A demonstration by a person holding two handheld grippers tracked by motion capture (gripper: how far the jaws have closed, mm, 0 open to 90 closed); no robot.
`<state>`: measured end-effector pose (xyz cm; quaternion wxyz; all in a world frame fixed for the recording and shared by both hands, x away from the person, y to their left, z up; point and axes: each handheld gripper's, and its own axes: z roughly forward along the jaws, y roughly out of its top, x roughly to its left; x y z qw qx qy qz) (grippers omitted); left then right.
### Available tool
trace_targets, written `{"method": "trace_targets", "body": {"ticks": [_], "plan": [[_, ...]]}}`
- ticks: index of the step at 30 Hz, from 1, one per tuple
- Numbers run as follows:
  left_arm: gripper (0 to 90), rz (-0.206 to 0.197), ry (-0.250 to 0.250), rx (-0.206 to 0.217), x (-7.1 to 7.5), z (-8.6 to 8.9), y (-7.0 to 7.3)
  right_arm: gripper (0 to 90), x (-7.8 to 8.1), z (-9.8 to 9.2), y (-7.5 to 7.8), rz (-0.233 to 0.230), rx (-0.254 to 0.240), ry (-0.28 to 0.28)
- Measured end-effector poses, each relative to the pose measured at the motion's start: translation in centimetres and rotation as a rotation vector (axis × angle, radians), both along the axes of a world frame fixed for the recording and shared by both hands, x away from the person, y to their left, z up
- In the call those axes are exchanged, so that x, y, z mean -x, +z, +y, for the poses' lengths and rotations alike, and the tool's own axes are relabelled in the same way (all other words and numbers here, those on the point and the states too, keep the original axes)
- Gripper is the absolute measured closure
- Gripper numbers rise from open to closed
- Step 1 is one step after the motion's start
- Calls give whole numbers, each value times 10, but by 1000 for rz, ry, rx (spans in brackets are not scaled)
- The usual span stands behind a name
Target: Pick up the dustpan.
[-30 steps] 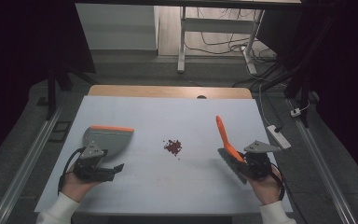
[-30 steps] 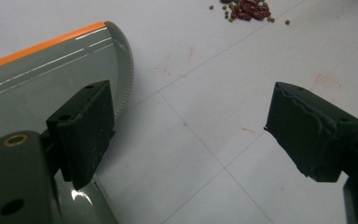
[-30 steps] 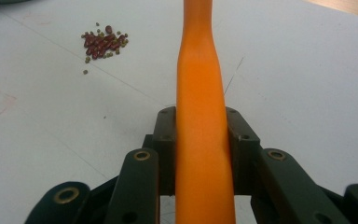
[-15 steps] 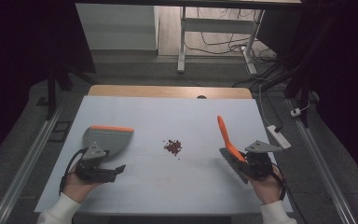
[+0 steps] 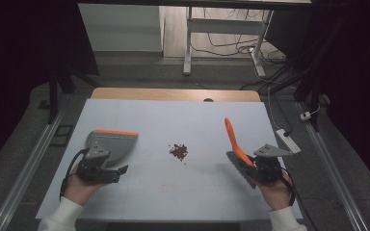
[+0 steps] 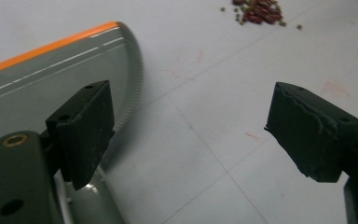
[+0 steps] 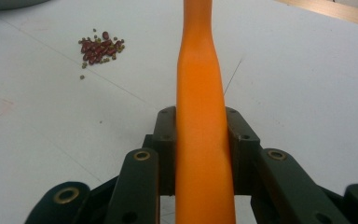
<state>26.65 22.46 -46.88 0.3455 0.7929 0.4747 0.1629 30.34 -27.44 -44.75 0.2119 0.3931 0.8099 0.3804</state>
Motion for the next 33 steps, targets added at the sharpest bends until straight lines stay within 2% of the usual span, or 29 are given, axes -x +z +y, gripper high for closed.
{"method": "trace_targets", "body": {"ticks": [5, 8, 10, 11, 12, 15, 17, 21, 24, 29, 33], "plan": [[161, 1, 33, -5, -2, 4, 9, 704, 1, -1, -1, -1, -9, 7], [161, 5, 39, -8, 0, 9, 8, 704, 0, -1, 0, -7, -11, -1], [163, 30, 52, -23, 2, 17, 7, 704, 0, -2, 0, -11, -11, -2], [167, 30, 52, -23, 2, 17, 7, 704, 0, -2, 1, -13, -11, 0], [166, 46, 77, -41, 0, 23, 10, 704, 0, -3, 1, -12, -13, 1], [166, 46, 95, -47, 0, 29, 13, 704, 1, -4, 0, -10, -11, -7], [166, 60, 114, -52, 1, 39, 14, 704, 1, -3, 0, -12, -8, -11], [166, 119, 162, -49, -1, 52, 5, 704, 0, 0, -1, -10, 5, -11], [163, 164, 173, -54, -2, 55, -5, 704, 0, 2, -2, -8, 11, -8], [161, 191, 184, -55, -5, 54, -11, 704, 0, 1, -3, -6, 12, -6], [160, 237, 225, -60, -9, 52, -18, 704, 0, 2, -4, -3, 11, -5]]}}
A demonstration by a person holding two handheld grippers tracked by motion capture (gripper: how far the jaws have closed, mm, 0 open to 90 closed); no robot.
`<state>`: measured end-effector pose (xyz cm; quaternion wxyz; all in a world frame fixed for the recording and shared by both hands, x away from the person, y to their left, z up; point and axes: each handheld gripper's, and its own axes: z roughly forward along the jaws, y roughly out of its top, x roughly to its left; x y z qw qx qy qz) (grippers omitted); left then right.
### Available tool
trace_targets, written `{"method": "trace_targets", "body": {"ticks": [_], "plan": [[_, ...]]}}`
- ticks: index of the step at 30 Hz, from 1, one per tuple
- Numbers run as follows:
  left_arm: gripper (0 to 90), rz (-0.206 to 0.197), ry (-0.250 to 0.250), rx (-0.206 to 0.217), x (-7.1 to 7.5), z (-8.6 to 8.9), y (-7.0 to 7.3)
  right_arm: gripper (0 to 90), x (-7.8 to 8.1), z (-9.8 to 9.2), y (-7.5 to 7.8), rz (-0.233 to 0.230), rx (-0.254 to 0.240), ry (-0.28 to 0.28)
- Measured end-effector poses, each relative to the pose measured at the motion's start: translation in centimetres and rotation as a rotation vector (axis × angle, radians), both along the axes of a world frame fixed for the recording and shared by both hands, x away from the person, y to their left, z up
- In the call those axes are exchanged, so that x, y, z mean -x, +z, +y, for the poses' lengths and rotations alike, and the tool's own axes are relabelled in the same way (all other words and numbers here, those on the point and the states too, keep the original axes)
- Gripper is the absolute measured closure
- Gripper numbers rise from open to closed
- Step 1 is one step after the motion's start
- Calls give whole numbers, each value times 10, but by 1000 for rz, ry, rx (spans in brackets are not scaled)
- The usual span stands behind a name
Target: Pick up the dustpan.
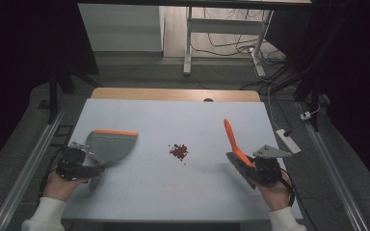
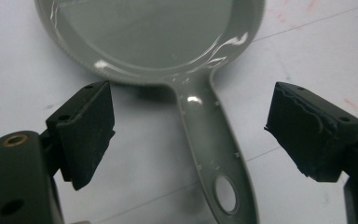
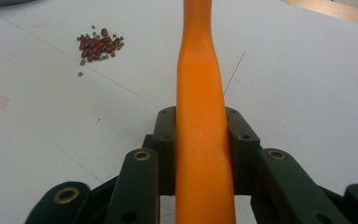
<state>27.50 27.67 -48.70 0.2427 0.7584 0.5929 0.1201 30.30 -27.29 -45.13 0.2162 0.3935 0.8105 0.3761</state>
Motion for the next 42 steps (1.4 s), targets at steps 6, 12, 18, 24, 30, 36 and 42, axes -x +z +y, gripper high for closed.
{"method": "trace_targets", "body": {"ticks": [6, 12, 18, 24, 30, 36, 42], "plan": [[160, 35, 1, 18, -5, -3, -11, 704, 0, 1, -2, 2, 6, 7], [155, 61, 14, 38, -10, -5, -22, 704, 1, 3, -1, -8, 7, 8], [198, 67, 13, 44, -15, -9, -31, 704, 0, 3, -4, -1, 11, 5], [297, 77, 24, 43, -19, -10, -36, 704, 0, 7, -5, 2, 18, 10], [419, 77, 41, 59, -21, -7, -38, 704, -1, 5, -6, 3, 21, 3], [562, 65, 24, 80, -21, -7, -38, 704, -1, 4, -4, -5, 12, -1], [607, 34, 34, 93, -20, 0, -38, 704, 0, 5, -4, -8, 15, 1]]}}
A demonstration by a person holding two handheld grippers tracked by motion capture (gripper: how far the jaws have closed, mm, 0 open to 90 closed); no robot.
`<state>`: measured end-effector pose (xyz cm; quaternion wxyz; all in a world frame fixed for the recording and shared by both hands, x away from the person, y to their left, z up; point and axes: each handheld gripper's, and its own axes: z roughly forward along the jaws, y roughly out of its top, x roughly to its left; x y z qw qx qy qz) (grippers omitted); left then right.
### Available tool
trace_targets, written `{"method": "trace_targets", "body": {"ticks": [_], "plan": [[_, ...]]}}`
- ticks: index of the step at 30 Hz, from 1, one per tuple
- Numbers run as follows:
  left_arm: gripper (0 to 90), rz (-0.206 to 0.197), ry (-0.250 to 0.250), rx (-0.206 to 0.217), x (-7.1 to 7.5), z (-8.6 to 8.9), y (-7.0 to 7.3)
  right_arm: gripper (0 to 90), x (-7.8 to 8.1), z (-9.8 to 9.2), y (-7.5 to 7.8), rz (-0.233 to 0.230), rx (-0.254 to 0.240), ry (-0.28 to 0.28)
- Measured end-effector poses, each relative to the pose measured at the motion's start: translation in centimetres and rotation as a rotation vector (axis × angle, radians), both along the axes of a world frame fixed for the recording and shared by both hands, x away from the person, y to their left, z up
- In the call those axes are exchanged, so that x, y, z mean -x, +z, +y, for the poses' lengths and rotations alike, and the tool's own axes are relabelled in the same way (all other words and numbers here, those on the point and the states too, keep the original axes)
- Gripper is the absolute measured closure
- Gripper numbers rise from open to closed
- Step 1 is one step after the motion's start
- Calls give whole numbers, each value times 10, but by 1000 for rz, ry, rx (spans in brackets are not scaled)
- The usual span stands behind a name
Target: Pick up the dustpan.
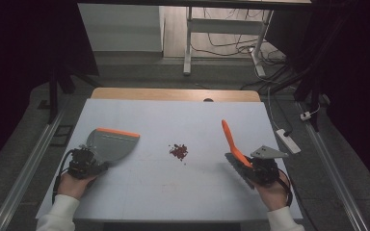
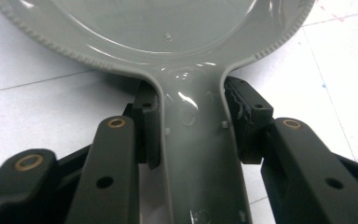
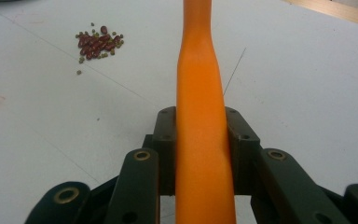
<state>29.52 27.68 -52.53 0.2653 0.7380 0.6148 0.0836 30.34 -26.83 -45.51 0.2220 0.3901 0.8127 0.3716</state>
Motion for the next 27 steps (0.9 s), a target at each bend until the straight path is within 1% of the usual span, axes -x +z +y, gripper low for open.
{"method": "trace_targets", "body": {"ticks": [2, 5, 9, 11, 14, 17, 19, 20, 21, 22, 27], "plan": [[611, -18, 4, -4, 0, 1, 1, 704, 0, 0, 0, 2, 0, 0], [612, -43, 3, 9, 1, 4, 2, 704, -1, 0, -1, 4, 0, -4], [614, -60, -2, 7, 1, 7, 2, 704, -1, 0, -1, 4, 2, -7], [615, -84, 1, 9, 1, 9, 3, 704, -1, 0, 0, 4, 2, -10], [616, -111, -9, 53, -2, 14, 5, 704, -3, 0, 1, 4, -1, -22], [616, -134, -28, 80, -4, 19, 6, 704, -6, 2, 3, 2, -13, -42], [616, -144, -42, 99, -4, 21, 6, 704, -8, 5, 4, -5, -5, -42], [617, -144, -42, 99, -4, 21, 6, 704, -8, 7, 4, -5, -4, -43], [617, -163, -54, 100, -3, 22, 7, 704, -8, 7, 5, -5, -1, -43], [617, -170, -62, 102, -2, 22, 7, 704, -8, 8, 5, -5, -2, -44], [616, -205, -100, 82, 0, 20, 10, 704, -4, 9, 8, -15, -2, -48]]}}
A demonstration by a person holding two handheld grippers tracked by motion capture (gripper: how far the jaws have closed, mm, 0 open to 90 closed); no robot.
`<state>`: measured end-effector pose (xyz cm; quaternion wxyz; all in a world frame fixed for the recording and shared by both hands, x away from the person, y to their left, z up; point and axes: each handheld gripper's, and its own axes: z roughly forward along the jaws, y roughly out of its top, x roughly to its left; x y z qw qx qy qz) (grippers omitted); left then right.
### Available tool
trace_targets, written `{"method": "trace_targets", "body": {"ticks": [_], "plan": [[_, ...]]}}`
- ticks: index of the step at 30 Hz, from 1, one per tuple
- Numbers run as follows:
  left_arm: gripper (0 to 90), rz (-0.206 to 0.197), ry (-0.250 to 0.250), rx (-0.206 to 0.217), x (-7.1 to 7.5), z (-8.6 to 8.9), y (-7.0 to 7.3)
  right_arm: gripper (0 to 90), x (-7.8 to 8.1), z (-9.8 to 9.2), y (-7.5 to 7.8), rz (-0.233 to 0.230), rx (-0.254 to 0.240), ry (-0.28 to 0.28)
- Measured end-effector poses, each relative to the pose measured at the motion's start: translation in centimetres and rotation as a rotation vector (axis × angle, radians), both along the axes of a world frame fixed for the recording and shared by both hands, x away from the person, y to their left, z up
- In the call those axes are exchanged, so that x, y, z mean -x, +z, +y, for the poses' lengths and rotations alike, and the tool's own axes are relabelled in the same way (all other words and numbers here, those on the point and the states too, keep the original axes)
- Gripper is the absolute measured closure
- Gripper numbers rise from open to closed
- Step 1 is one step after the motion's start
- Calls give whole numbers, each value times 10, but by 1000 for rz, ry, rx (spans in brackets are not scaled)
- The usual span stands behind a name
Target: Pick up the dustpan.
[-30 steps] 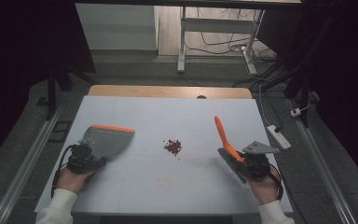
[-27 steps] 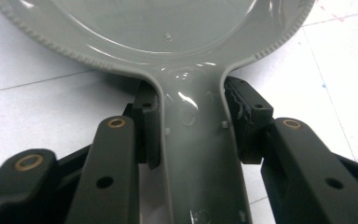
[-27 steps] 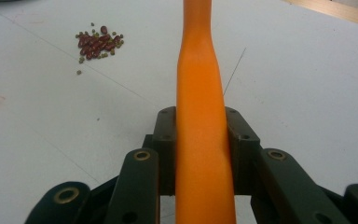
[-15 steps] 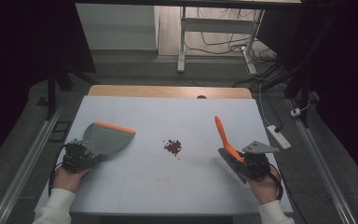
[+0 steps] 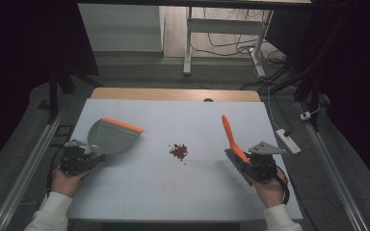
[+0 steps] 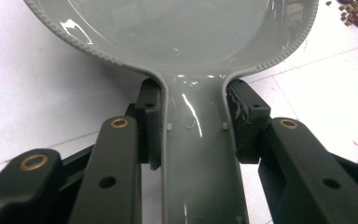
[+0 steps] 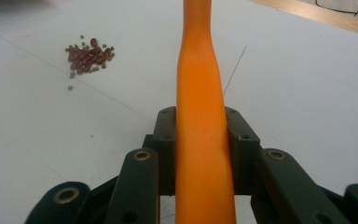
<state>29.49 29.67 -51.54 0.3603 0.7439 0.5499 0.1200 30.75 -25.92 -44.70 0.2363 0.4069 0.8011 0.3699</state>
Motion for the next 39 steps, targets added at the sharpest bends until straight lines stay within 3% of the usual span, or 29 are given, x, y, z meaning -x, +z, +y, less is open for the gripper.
{"method": "trace_targets", "body": {"ticks": [18, 27, 39], "plan": [[616, -104, -182, -38, 12, -15, 10, 704, 1, -3, 1, -10, -4, 20], [617, -131, -248, -38, 16, -22, 13, 704, 0, -4, 1, -11, -9, 23], [616, -135, -332, -60, 18, -34, 12, 704, 0, -4, 0, -14, -9, 25]]}}
